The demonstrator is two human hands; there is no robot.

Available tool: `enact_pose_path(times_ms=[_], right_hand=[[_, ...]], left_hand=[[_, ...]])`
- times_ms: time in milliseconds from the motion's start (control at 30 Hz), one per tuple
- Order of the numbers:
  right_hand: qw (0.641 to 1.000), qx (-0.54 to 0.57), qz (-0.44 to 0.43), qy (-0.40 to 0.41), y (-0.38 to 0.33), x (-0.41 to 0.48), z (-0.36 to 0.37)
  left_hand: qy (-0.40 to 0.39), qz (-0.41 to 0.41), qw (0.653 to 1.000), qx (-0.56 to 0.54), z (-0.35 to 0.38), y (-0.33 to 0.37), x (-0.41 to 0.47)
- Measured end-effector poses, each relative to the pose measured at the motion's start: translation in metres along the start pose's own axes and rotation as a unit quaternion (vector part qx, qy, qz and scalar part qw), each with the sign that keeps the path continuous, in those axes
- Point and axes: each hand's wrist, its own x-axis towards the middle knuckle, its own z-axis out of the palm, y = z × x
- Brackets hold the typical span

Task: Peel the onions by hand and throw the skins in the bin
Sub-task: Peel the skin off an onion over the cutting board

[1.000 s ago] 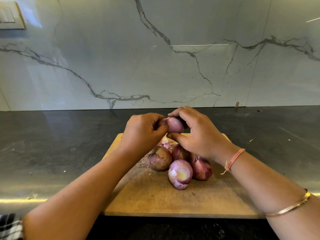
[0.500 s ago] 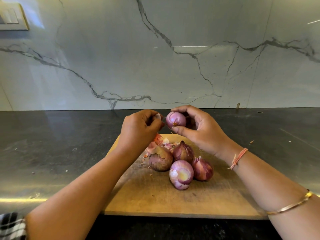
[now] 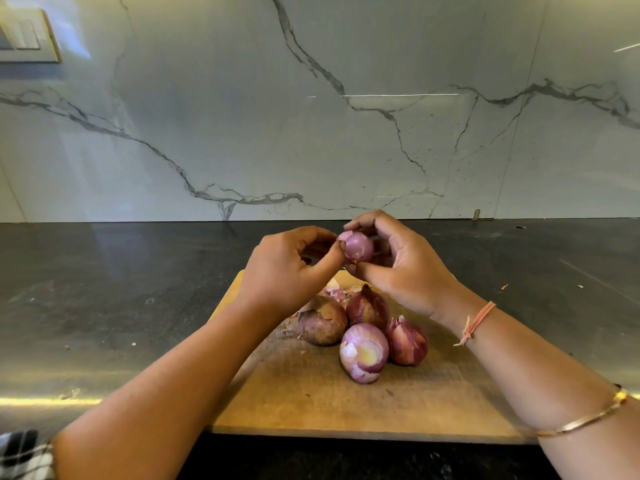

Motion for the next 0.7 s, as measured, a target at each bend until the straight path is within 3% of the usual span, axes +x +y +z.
enact_pose_path(times_ms=[100, 233, 533, 700], right_hand=[[0.993, -0.101, -0.059, -0.013, 0.0005, -0.0011, 0.0019], [0.988, -0.131, -0.082, -0.014, 0.0015, -0.0010, 0.0035], [0.998, 0.062, 0.030, 0.007, -0.0022, 0.0012, 0.0065], [0.998, 0.045, 0.044, 0.009, 0.0000, 0.0015, 0.0045]], left_hand=[[0.003, -0.002, 1.000, -0.010, 0.0012, -0.0010, 0.0008], [0.013, -0.006, 0.999, -0.033, 0.0022, 0.0001, 0.0012], [0.071, -0.032, 0.991, -0.107, 0.0042, 0.0017, 0.0021], [0.077, -0.025, 0.991, -0.104, 0.0055, 0.0017, 0.0009]])
